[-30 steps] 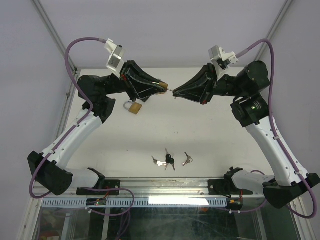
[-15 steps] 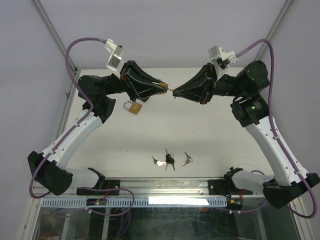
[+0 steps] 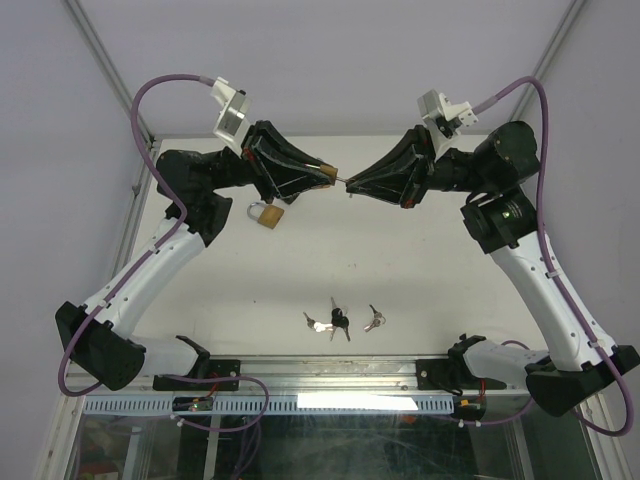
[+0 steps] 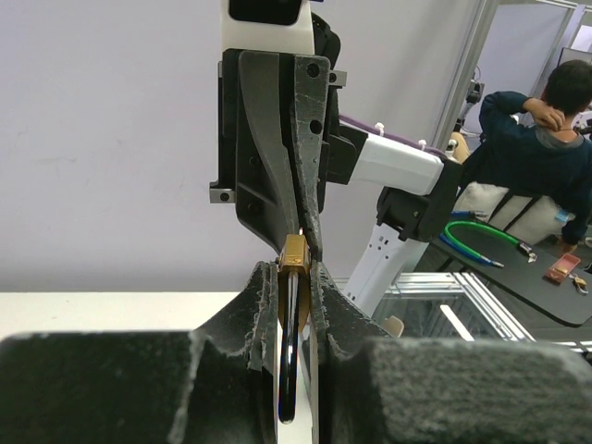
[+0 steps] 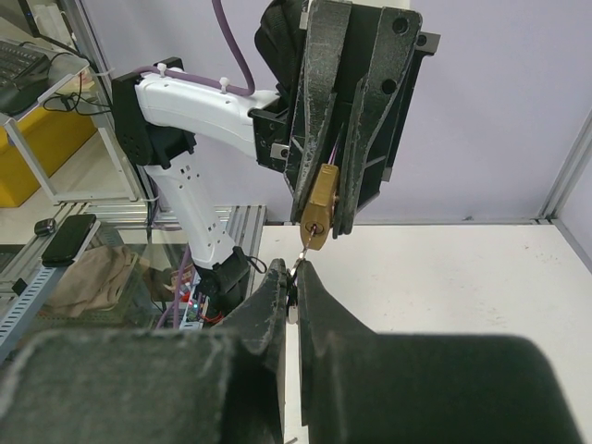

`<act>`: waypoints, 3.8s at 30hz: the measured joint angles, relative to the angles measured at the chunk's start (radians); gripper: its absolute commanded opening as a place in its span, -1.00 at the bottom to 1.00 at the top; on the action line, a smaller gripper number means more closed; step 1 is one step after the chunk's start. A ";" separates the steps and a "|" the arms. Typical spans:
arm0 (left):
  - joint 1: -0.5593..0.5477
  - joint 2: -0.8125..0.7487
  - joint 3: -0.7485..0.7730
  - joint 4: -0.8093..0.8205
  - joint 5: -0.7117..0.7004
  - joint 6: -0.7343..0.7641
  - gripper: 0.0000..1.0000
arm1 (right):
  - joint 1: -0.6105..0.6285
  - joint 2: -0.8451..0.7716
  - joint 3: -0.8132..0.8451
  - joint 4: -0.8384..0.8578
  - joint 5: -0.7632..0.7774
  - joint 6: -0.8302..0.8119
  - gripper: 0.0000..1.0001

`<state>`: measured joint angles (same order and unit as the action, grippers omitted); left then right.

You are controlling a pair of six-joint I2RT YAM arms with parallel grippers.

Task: Unlock with the key

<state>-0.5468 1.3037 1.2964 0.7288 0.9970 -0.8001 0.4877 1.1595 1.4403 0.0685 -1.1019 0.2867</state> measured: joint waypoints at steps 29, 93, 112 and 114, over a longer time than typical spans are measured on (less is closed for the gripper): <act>-0.009 0.006 0.019 -0.047 -0.009 0.034 -1.00 | -0.022 0.059 0.109 -0.116 -0.072 -0.092 -1.00; -0.138 0.217 0.240 0.073 0.033 -0.081 -1.00 | -0.189 -0.175 -0.167 0.441 -0.131 0.324 -1.00; -0.140 0.220 0.254 0.055 0.036 -0.076 -1.00 | -0.192 -0.196 -0.131 0.188 -0.028 0.122 -1.00; -0.140 0.220 0.254 0.054 0.036 -0.076 -1.00 | -0.193 -0.197 -0.131 0.173 -0.018 0.111 -1.00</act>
<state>-0.6865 1.5238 1.5501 0.7830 1.0328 -0.8757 0.2943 0.9627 1.3090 0.2413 -1.1198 0.3973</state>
